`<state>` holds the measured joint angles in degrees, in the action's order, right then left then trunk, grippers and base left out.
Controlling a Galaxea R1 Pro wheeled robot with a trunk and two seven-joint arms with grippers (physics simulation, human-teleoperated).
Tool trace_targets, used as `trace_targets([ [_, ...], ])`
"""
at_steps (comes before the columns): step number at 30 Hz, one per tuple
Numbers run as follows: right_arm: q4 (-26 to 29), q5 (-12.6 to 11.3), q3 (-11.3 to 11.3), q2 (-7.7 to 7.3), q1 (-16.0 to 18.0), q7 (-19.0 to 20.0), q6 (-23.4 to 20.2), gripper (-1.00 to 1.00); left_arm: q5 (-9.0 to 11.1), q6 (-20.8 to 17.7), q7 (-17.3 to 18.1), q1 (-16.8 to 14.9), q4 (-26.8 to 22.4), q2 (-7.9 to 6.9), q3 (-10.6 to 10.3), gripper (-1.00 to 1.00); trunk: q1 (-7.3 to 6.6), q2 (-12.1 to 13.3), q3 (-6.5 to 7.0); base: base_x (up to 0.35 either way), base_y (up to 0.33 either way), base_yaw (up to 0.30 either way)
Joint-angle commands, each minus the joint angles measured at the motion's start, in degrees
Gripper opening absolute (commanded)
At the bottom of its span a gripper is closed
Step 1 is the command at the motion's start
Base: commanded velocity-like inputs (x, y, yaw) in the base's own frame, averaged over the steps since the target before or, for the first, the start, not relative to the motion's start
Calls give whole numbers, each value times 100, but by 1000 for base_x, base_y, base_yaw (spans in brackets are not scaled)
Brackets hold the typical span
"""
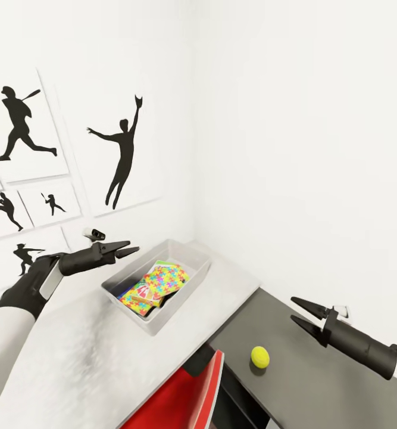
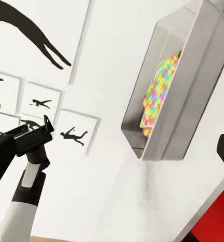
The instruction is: Put all the toys in the child's room - the three board games (two on the bed and one on the table), the two jigsaw puzzles on the table, and the tennis ball on the table - inside the toy box on the table in the child's room.
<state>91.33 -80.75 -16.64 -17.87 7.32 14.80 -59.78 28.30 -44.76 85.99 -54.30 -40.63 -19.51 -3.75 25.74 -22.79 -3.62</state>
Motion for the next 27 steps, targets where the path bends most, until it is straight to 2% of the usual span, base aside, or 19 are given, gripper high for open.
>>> trace_targets([
  [1, -1, 60, 15, 1, 6, 54, -22, 100, 32, -55, 14, 24, -6, -26, -26, 100, 4, -13, -13, 0, 0, 1],
  [3, -1, 74, 51, 6, 8, -39, -22, 100, 27, -27, 14, 97, -24, -56, -18, 100, 4, -13, -13, 0, 0, 0],
  [7, -1, 232, 184, 11, 17, -602, -13, 100, 18, -5, 9, 143, -31, -67, -24, 100, 4, -13, -13, 0, 0, 0],
  [11, -1, 423, 336, 48, 88, -1673, 27, 100, 21, -5, 16, 211, -58, -85, -27, 100, 4, -13, -13, 0, 0, 0],
  [12, -1, 469, 423, 78, 221, -2074, 35, 100, 20, -17, 30, 225, -100, -111, -27, 100, 4, -13, -13, 0, 0, 0],
  [13, -1, 510, 592, 152, 538, -2715, 28, 100, 27, -33, 53, 278, -153, -215, -28, 100, 4, -13, -13, 0, 0, 0],
  [14, -1, 518, 676, 187, 656, -2939, 21, 100, 34, -37, 61, 303, -171, -260, -28, 100, 4, -13, -13, 0, 0, 0],
  [16, -1, 543, 1137, 349, 1094, -3866, 10, 100, 59, -54, 98, 377, -275, -398, -16, 100, 4, -13, -13, 0, 0, 0],
  [18, -7, 552, 1597, 502, 1462, -4840, 18, 100, 53, -129, 189, 411, -406, -462, 7, 100, 4, -13, -13, 0, 0, 0],
  [19, -11, 552, 1691, 548, 1538, -5078, 20, 100, 47, -163, 215, 414, -438, -473, 12, 100, 4, -13, -13, 0, 0, 0],
  [20, -20, 557, 1848, 657, 1672, -5531, 23, 100, 40, -227, 265, 423, -497, -495, 19, 100, 4, -13, -13, 0, 0, 0],
  [21, -25, 561, 1909, 723, 1731, -5740, 22, 100, 37, -255, 289, 424, -524, -510, 22, 100, 4, -13, -13, 0, 0, 0],
  [22, -39, 569, 2000, 872, 1827, -6121, 21, 100, 33, -297, 329, 429, -564, -558, 24, 100, 4, -13, -13, 0, 0, 0],
  [23, -50, 573, 2033, 949, 1863, -6291, 21, 100, 32, -313, 347, 431, -579, -587, 24, 100, 4, -13, -13, 0, 0, 0],
  [25, -209, 601, 2113, 1218, 1962, -6808, 15, 100, 34, -350, 394, 435, -618, -691, 24, 100, 4, -13, -13, 0, 0, 0],
  [27, -453, 705, 2140, 1337, 2051, -7013, 13, 100, 34, -364, 401, 436, -634, -731, 25, 100, 4, -13, -13, 0, 0, 0],
])
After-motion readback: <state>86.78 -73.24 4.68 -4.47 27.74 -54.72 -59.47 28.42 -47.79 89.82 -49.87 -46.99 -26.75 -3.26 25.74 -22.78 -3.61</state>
